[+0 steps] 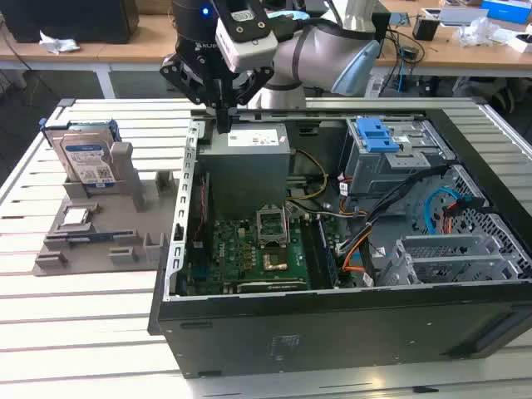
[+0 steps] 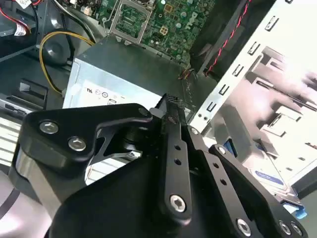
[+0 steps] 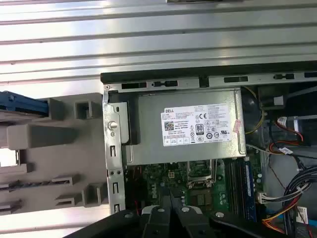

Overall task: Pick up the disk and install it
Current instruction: 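Reach for the disk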

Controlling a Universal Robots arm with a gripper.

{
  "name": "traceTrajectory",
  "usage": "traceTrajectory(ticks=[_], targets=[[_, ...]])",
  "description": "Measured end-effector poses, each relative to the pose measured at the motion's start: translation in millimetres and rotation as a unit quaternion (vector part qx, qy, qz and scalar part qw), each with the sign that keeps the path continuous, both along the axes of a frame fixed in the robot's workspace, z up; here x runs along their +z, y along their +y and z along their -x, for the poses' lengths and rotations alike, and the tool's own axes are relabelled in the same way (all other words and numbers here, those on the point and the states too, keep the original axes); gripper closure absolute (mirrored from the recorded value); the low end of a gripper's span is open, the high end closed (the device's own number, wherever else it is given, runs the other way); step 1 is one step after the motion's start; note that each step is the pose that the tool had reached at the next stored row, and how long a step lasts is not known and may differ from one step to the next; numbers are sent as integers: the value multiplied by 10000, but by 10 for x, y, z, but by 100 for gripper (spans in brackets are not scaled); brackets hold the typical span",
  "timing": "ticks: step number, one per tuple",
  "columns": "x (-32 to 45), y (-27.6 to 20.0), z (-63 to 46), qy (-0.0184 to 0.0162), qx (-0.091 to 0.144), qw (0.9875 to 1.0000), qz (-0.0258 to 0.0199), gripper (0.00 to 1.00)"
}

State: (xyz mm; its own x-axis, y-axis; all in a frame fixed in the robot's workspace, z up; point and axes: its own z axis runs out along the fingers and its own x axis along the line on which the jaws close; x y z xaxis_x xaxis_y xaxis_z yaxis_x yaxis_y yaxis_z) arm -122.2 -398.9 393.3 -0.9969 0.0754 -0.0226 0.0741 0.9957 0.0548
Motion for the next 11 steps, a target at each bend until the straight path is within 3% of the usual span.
traceTrajectory(ticks=[2, 5, 11], targets=[[0, 0, 209, 0, -1, 10000, 0, 89], [0, 0, 273, 0, 0, 10000, 0, 89], [0, 0, 540, 0, 0, 10000, 0, 89]])
